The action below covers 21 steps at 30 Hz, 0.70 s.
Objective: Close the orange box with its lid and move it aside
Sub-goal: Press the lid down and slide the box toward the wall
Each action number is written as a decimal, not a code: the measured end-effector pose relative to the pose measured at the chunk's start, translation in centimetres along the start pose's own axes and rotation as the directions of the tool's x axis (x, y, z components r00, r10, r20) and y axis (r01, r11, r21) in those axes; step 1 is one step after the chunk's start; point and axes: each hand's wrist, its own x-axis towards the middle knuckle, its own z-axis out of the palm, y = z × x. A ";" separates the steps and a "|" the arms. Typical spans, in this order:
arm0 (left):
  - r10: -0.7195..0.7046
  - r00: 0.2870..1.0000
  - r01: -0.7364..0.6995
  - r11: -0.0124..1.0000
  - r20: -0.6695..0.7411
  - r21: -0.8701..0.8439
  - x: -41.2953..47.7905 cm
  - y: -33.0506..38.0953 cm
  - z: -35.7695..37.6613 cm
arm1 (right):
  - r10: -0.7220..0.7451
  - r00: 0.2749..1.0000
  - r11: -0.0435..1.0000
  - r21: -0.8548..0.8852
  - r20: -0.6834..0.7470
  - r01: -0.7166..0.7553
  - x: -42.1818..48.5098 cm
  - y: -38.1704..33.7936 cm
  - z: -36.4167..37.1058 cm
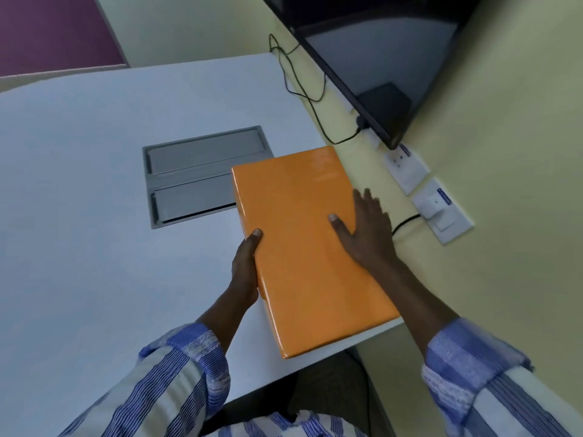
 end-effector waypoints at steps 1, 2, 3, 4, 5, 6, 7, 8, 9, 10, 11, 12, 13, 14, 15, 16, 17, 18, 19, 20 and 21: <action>-0.002 1.000 0.003 1.000 -0.015 0.022 0.1 -0.4 1.0 | -0.068 0.998 0.996 -0.062 -0.004 0.067 -0.5 0.2 0.3; -0.008 0.999 0.009 0.999 -0.031 0.040 0.2 -0.9 1.9 | -0.125 0.992 0.986 -0.107 0.011 0.125 -1.1 0.4 0.7; -0.019 0.999 0.021 0.998 -0.045 0.051 0.3 -1.2 2.7 | -0.167 0.985 0.975 -0.142 0.040 0.171 -1.7 0.6 1.2; -0.035 0.998 0.038 0.998 -0.056 0.056 0.4 -1.6 3.5 | -0.193 0.978 0.964 -0.169 0.076 0.203 -2.1 0.8 1.7; -0.053 0.996 0.057 0.997 -0.065 0.057 0.5 -1.9 4.3 | -0.203 0.973 0.957 -0.187 0.113 0.222 -2.5 1.2 2.3; -0.070 0.995 0.075 0.995 -0.071 0.059 0.5 -2.1 4.9 | -0.204 0.969 0.952 -0.201 0.143 0.230 -2.8 1.5 2.8; -0.084 0.994 0.089 0.994 -0.074 0.065 0.6 -2.3 5.5 | -0.197 0.966 0.949 -0.215 0.165 0.230 -3.1 2.0 3.3; -0.093 0.993 0.098 0.992 -0.076 0.073 0.7 -2.4 6.1 | -0.190 0.966 0.946 -0.230 0.175 0.228 -3.2 2.4 3.7; -0.099 0.992 0.105 0.991 -0.076 0.081 0.7 -2.6 6.6 | -0.183 0.967 0.944 -0.244 0.175 0.223 -3.3 2.8 3.9; -0.103 0.992 0.109 0.990 -0.077 0.085 0.8 -2.6 7.0 | -0.176 0.970 0.944 -0.252 0.169 0.215 -3.3 3.1 4.0; -0.105 0.991 0.112 0.990 -0.079 0.089 1.0 -2.7 7.3 | -0.170 0.972 0.944 -0.255 0.161 0.208 -3.2 3.4 4.1; -0.107 0.991 0.114 0.989 -0.078 0.098 1.2 -2.8 7.6 | -0.164 0.974 0.945 -0.257 0.155 0.200 -3.1 3.7 4.1; -0.111 0.991 0.119 0.987 -0.075 0.112 1.3 -2.7 7.9 | -0.156 0.976 0.946 -0.260 0.151 0.191 -3.0 3.9 4.0; -0.119 0.990 0.128 0.984 -0.071 0.128 1.4 -2.7 8.1 | -0.147 0.978 0.948 -0.262 0.149 0.183 -2.9 4.1 4.0; -0.128 0.990 0.137 0.980 -0.066 0.143 1.5 -2.7 8.4 | -0.140 0.979 0.948 -0.264 0.149 0.176 -2.8 4.4 3.9; -0.135 0.989 0.143 0.977 -0.063 0.159 1.6 -2.8 8.6 | -0.136 0.980 0.949 -0.265 0.149 0.172 -2.7 4.6 3.9; -0.140 0.988 0.149 0.973 -0.059 0.175 1.7 -2.8 8.8 | -0.134 0.980 0.949 -0.266 0.148 0.170 -2.7 4.8 3.9; -0.146 0.988 0.153 0.970 -0.054 0.188 1.8 -2.9 9.0 | -0.134 0.980 0.948 -0.269 0.145 0.170 -2.6 5.0 3.9; -0.150 0.988 0.156 0.968 -0.047 0.196 1.8 -2.9 9.2 | -0.135 0.980 0.947 -0.274 0.143 0.170 -2.6 5.1 3.9; -0.154 0.987 0.159 0.966 -0.037 0.203 1.9 -3.0 9.3 | -0.134 0.981 0.945 -0.279 0.142 0.170 -2.6 5.2 3.9; -0.160 0.987 0.162 0.965 -0.027 0.207 1.9 -3.0 9.4 | -0.134 0.981 0.944 -0.282 0.141 0.170 -2.6 5.3 3.9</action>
